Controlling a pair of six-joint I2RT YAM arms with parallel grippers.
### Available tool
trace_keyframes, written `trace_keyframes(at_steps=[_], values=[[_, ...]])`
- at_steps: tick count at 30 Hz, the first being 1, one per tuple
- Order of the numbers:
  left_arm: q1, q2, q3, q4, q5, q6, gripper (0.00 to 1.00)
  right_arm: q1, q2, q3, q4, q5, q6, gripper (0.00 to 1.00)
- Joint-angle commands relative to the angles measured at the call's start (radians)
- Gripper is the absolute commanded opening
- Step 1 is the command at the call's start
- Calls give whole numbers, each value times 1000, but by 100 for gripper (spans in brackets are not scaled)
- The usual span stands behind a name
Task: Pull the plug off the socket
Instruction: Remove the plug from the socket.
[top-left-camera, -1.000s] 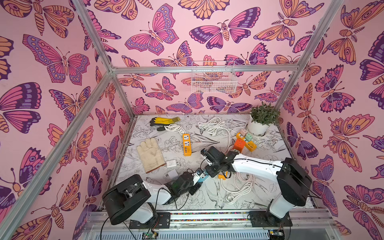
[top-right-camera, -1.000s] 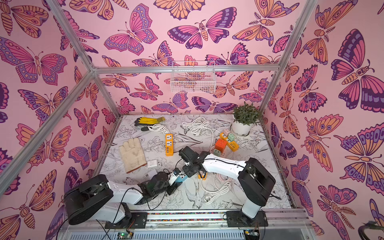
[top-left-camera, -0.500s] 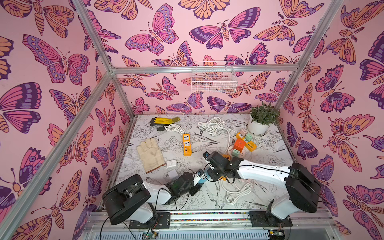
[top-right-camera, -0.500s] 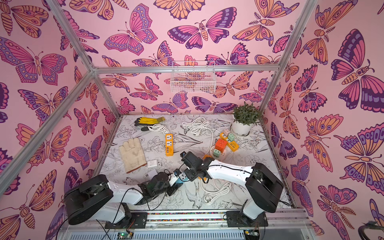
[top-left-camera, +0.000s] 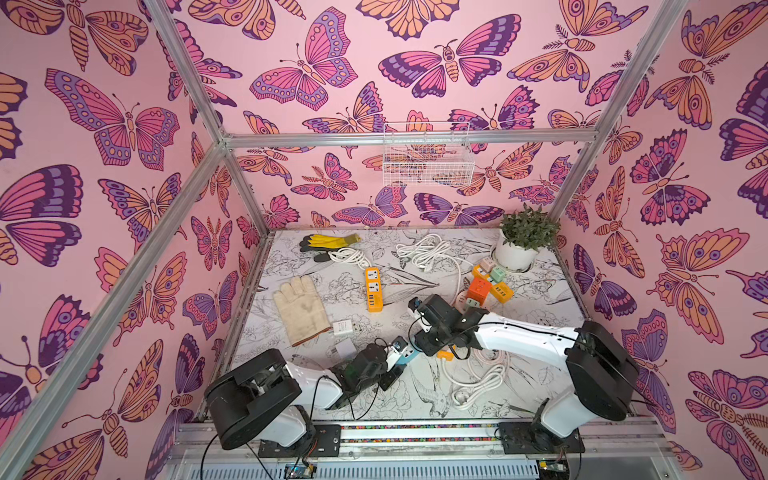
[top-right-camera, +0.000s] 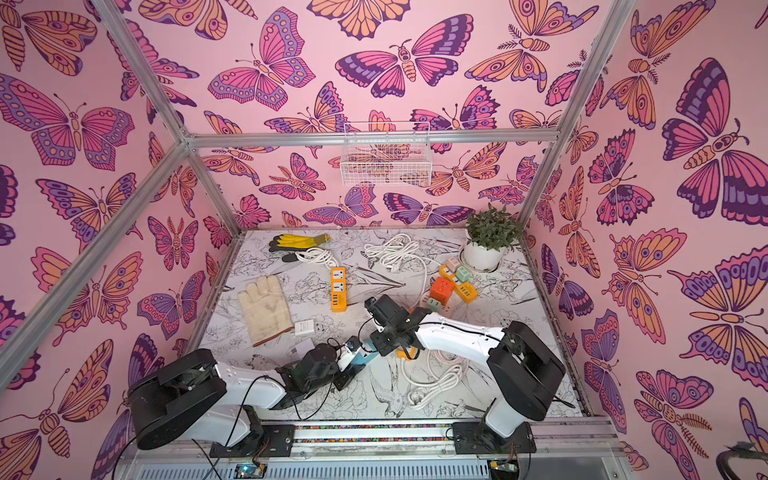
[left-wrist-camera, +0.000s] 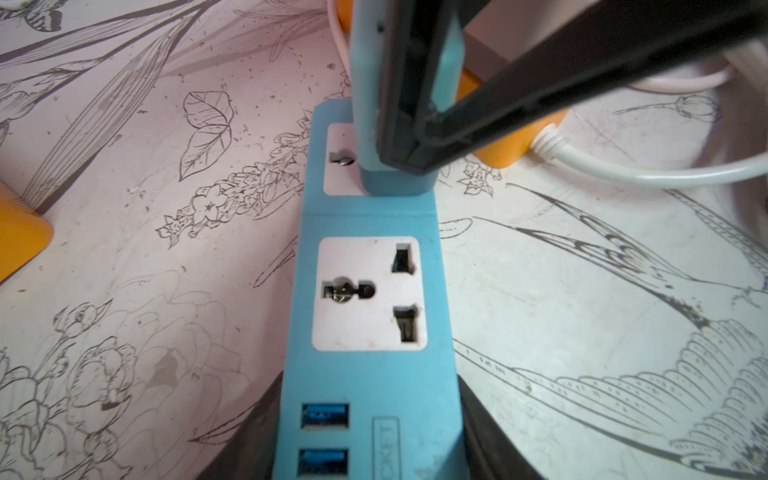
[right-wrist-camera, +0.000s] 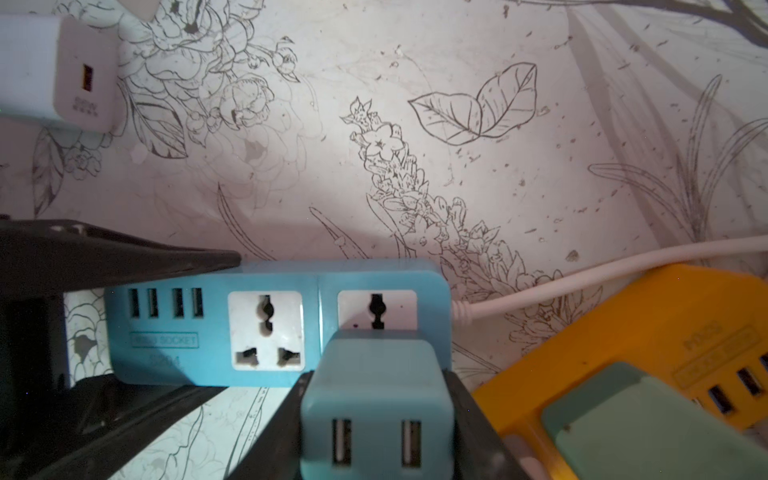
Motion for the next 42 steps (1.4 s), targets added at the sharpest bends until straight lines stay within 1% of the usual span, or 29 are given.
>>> trace_keyframes(at_steps=[1, 3, 6, 9, 11, 14, 16, 19, 22, 25, 27, 29, 32, 34, 36, 37, 39, 41, 42], values=[[-1, 3, -15, -28, 3, 12, 26, 85, -9, -27, 14, 120, 19, 37], [-1, 6, -16, -28, 2, 10, 26, 120, 15, -2, 15, 160, 23, 37], [-1, 0, -19, -29, 1, 5, 26, 106, 68, 63, -25, 158, 25, 38], [0, -5, -21, -28, 1, 4, 26, 33, 101, 103, -69, 63, 23, 38], [-1, -9, -21, -31, 3, 3, 26, -7, 89, 93, -67, 27, 23, 38], [0, -13, -24, -30, 1, 2, 26, -18, 46, 52, -44, 6, 19, 37], [0, -12, -21, -31, 0, 4, 26, -13, 16, 12, -1, -21, 21, 37], [0, -8, -21, -31, 0, 5, 26, 37, 3, -27, 47, 14, 19, 36], [0, -5, -21, -30, 0, 4, 26, 96, 32, -1, 46, 75, 20, 36], [0, -4, -19, -31, 1, 3, 26, 99, 75, 57, 7, 84, 22, 37], [0, -5, -20, -30, -1, 4, 26, 84, 96, 90, -20, 76, 11, 37], [0, -11, -21, -30, 3, 3, 26, 34, 108, 103, -37, 15, 14, 37], [0, -20, -27, -29, 5, -1, 26, -42, 78, 68, -27, -54, 23, 37], [0, -20, -27, -29, 2, -1, 26, -48, 37, 23, -2, -59, 18, 37], [0, -23, -27, -29, 0, 1, 26, -40, 1, -24, 44, -79, 19, 36], [0, -24, -28, -29, -2, 1, 26, -22, -9, -43, 61, -65, 18, 36], [0, -28, -32, -30, -5, -1, 26, 36, -10, -48, 71, 2, 7, 36], [0, -30, -33, -30, -8, -3, 26, 98, 14, -12, 59, 74, -5, 36], [0, -29, -33, -30, -7, -4, 26, 112, 34, 13, 43, 97, -6, 37]])
